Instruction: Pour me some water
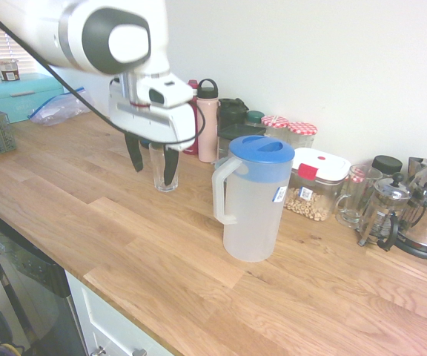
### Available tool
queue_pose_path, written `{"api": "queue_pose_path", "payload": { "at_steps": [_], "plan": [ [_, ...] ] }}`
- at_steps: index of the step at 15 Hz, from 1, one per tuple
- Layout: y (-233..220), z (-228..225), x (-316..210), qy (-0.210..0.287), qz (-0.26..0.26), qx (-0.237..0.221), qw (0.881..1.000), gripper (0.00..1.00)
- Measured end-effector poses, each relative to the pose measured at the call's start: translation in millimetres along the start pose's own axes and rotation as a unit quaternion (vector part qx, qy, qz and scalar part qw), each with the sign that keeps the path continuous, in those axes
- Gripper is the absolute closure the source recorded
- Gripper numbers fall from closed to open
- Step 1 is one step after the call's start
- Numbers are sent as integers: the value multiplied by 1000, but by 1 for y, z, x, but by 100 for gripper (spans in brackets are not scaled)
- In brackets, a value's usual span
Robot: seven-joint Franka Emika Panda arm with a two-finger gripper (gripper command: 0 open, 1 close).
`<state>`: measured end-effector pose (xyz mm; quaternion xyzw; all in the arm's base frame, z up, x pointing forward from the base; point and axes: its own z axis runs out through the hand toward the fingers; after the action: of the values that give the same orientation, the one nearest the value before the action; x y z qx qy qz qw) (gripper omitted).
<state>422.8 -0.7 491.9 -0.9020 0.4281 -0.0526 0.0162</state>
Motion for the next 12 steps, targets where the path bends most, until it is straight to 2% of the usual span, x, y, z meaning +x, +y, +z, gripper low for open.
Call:
{"api": "queue_pose_path", "payload": {
  "at_steps": [3, 6, 9, 12],
  "plan": [
    [19, -79, 24, 25, 32, 16, 999, 0],
    [50, -122, 56, 32, 70, 15, 997, 0],
    [80, -121, 81, 31, 105, 7, 994, 0],
    [101, -99, 99, 14, 118, -1, 993, 0]
  ]
}}
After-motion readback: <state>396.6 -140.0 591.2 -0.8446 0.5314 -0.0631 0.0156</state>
